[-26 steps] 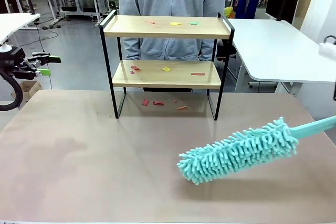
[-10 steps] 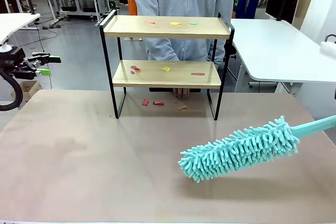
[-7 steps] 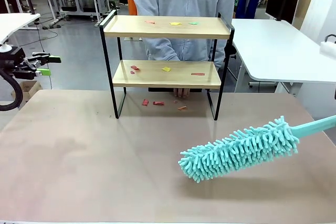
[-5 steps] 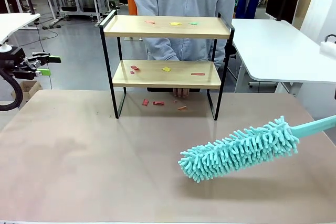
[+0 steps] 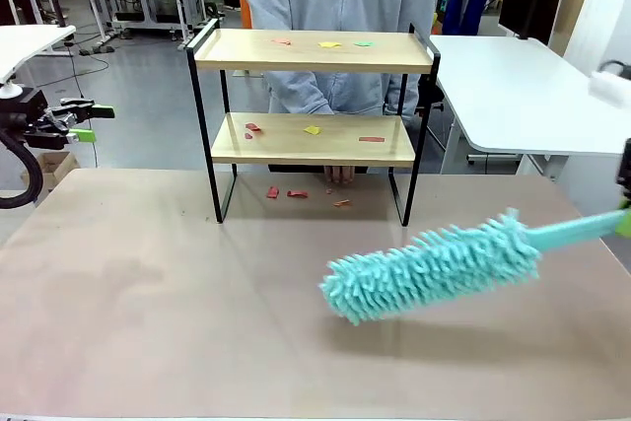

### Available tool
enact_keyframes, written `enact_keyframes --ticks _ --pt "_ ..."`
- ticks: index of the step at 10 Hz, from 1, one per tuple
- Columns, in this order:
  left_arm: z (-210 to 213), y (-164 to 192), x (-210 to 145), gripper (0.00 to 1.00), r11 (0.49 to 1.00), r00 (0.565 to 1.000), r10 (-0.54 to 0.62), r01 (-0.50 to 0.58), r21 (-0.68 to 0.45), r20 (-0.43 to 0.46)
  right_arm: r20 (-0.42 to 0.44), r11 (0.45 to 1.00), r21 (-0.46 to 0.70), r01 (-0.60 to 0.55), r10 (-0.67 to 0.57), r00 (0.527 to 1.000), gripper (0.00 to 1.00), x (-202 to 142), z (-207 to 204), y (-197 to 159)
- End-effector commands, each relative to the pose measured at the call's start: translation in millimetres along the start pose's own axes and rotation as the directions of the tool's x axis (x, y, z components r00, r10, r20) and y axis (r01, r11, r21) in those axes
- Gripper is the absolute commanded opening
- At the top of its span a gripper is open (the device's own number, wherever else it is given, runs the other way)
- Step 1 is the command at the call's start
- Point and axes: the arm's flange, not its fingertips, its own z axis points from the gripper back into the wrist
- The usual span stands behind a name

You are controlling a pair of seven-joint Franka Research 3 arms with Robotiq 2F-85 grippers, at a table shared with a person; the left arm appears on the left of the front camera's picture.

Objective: Clean the shelf.
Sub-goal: Clean the specific section of the Shelf indicated by the human with the Duster.

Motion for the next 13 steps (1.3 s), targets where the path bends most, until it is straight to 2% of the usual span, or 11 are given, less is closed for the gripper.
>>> enact_keyframes --ticks 1,2,3,4,6,7,8,11,12,13 --pt "0 0 2 1.00 1.000 1.000 -0.005 0.005 -0.001 0.002 0.180 0.954 -0.128 0.271 -0.246 0.952 0.14 53 -25 5" --pt "0 0 2 1.00 1.000 1.000 -0.005 0.005 -0.001 0.002 0.246 0.928 -0.142 0.345 -0.305 0.920 0.14 68 -32 3" --pt "0 0 2 1.00 1.000 1.000 -0.005 0.005 -0.001 0.002 0.313 0.893 -0.083 0.443 -0.398 0.862 0.14 86 -42 -2" --pt "0 0 2 1.00 1.000 1.000 -0.005 0.005 -0.001 0.002 0.338 0.867 -0.058 0.494 -0.449 0.827 0.14 100 -53 -8" --pt "0 0 2 1.00 1.000 1.000 -0.005 0.005 -0.001 0.002 0.310 0.895 0.004 0.446 -0.425 0.851 0.14 122 -74 -6" --pt "0 0 2 1.00 1.000 1.000 -0.005 0.005 -0.001 0.002 0.325 0.923 0.047 0.383 -0.376 0.868 0.14 118 -67 3" --pt "0 0 2 1.00 1.000 1.000 -0.005 0.005 -0.001 0.002 0.298 0.883 -0.031 0.469 -0.439 0.848 0.14 112 -66 -5" --pt "0 0 2 1.00 1.000 1.000 -0.005 0.005 -0.001 0.002 0.286 0.898 -0.010 0.440 -0.419 0.862 0.14 119 -73 -2" --pt "0 0 2 1.00 1.000 1.000 -0.005 0.005 -0.001 0.002 0.218 0.869 -0.035 0.493 -0.475 0.853 0.14 153 -93 -2" --pt "0 0 2 1.00 1.000 1.000 -0.005 0.005 -0.001 0.002 0.222 0.838 -0.042 0.545 -0.524 0.823 0.14 172 -109 -5"
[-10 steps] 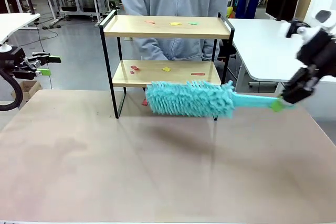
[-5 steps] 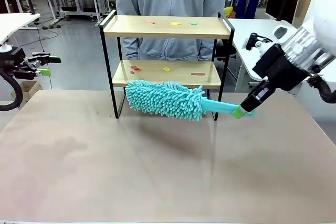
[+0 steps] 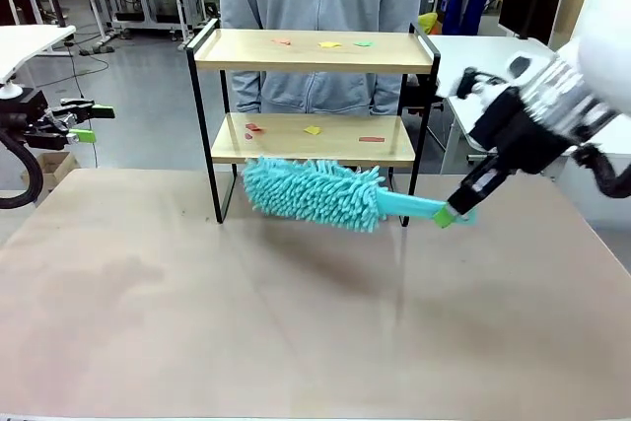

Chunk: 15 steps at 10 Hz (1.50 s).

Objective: Clean the shelf.
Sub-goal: Clean the specific section of the Shelf indicated by the human with the Duster.

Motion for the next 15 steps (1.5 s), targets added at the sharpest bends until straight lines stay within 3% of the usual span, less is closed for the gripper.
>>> enact_keyframes --ticks 1,4,10,11,15 --pt "0 0 2 1.00 1.000 1.000 -0.006 0.006 -0.001 0.002 -0.007 0.992 -0.039 0.118 -0.118 0.993 0.14 33 -33 14" --pt "0 0 2 1.00 1.000 1.000 -0.006 0.006 -0.001 0.002 0.061 0.978 -0.044 0.202 -0.199 0.978 0.14 43 -58 30" --pt "0 0 2 1.00 1.000 1.000 -0.006 0.006 -0.001 0.002 0.235 0.903 -0.041 0.428 -0.407 0.883 0.14 89 -123 64" --pt "0 0 2 1.00 1.000 1.000 -0.006 0.006 -0.001 0.002 0.248 0.892 -0.045 0.449 -0.425 0.870 0.14 95 -130 65" --pt "0 0 2 1.00 1.000 1.000 -0.006 0.006 -0.001 0.002 0.208 0.910 -0.039 0.413 -0.397 0.894 0.14 80 -121 62"
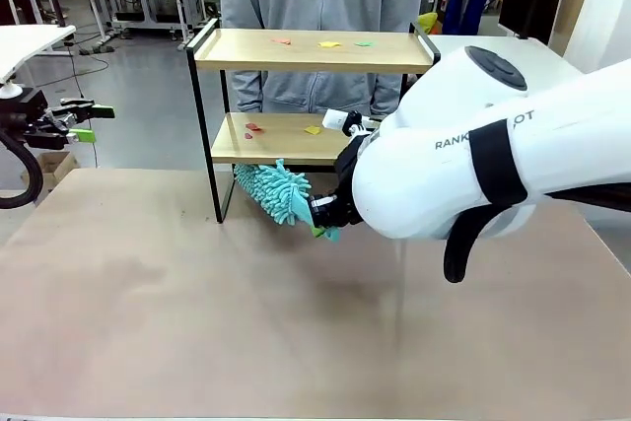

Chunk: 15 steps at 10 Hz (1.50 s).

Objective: Clean the shelf.
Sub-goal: Clean the specific section of the Shelf indicated by the human with the Duster.

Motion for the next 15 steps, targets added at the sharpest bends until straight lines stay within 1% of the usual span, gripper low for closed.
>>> enact_keyframes --ticks 1,2,3,4,8,11,15 --pt "0 0 2 1.00 1.000 1.000 -0.006 0.006 -0.001 0.002 0.003 1.000 0.000 0.000 0.000 1.000 0.14 0 -1 0" --pt "0 0 2 1.00 1.000 1.000 -0.006 0.006 -0.001 0.002 0.049 0.997 -0.070 0.037 -0.034 0.998 0.14 8 -12 24" --pt "0 0 2 1.00 1.000 1.000 -0.006 0.006 -0.001 0.002 0.079 0.993 -0.089 0.083 -0.076 0.994 0.14 13 -21 45" --pt "0 0 2 1.00 1.000 1.000 -0.006 0.006 -0.001 0.002 0.081 0.987 -0.113 0.116 -0.107 0.991 0.14 15 -29 59" --pt "0 0 2 1.00 1.000 1.000 -0.006 0.006 -0.001 0.002 0.129 0.969 -0.145 0.202 -0.184 0.974 0.14 21 -56 98" --pt "0 0 2 1.00 1.000 1.000 -0.006 0.006 -0.001 0.002 0.128 0.961 -0.169 0.217 -0.197 0.972 0.14 35 -82 109" --pt "0 0 2 1.00 1.000 1.000 -0.006 0.006 -0.001 0.002 0.157 0.958 -0.183 0.220 -0.192 0.969 0.14 45 -104 107"
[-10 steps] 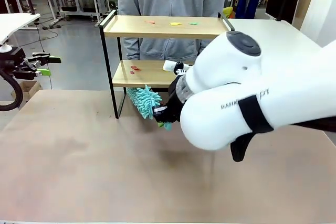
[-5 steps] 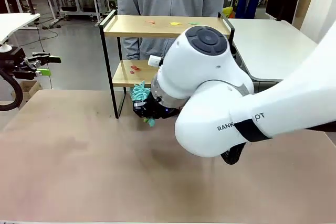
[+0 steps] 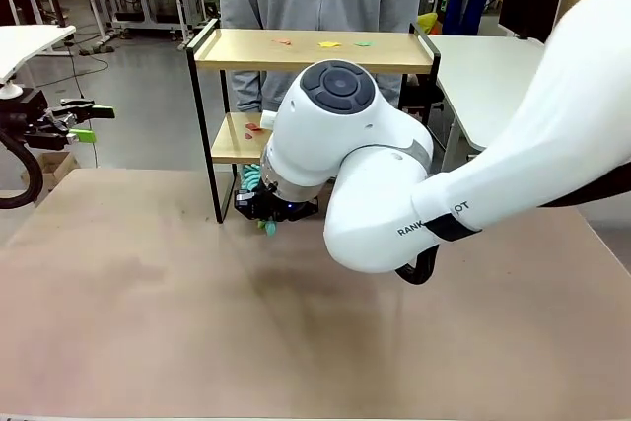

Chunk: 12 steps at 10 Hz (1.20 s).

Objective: Clean the shelf.
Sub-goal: Clean the specific section of the Shelf indicated by the human with the Duster.

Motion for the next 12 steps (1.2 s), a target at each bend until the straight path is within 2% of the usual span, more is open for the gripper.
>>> enact_keyframes --ticks 1,5,7,9,10,12 --pt "0 0 2 1.00 1.000 1.000 -0.006 0.006 -0.001 0.002 0.031 1.000 -0.010 0.024 -0.023 0.999 0.14 1 -31 25" --pt "0 0 2 1.00 1.000 1.000 -0.006 0.006 -0.001 0.002 -0.029 0.999 -0.028 0.041 -0.042 0.999 0.14 -1 -56 30" --pt "0 0 2 1.00 1.000 1.000 -0.006 0.006 -0.001 0.002 -0.050 0.998 -0.039 0.055 -0.056 0.997 0.14 -3 -58 30" --pt "0 0 2 1.00 1.000 1.000 -0.006 0.006 -0.001 0.002 -0.110 0.998 -0.031 0.045 -0.048 0.993 0.14 -4 -55 32" --pt "0 0 2 1.00 1.000 1.000 -0.006 0.006 -0.001 0.002 -0.076 0.999 -0.027 0.021 -0.023 0.997 0.14 -6 -57 22" --pt "0 0 2 1.00 1.000 1.000 -0.006 0.006 -0.001 0.002 -0.076 0.999 -0.027 0.021 -0.023 0.997 0.14 -6 -57 22"
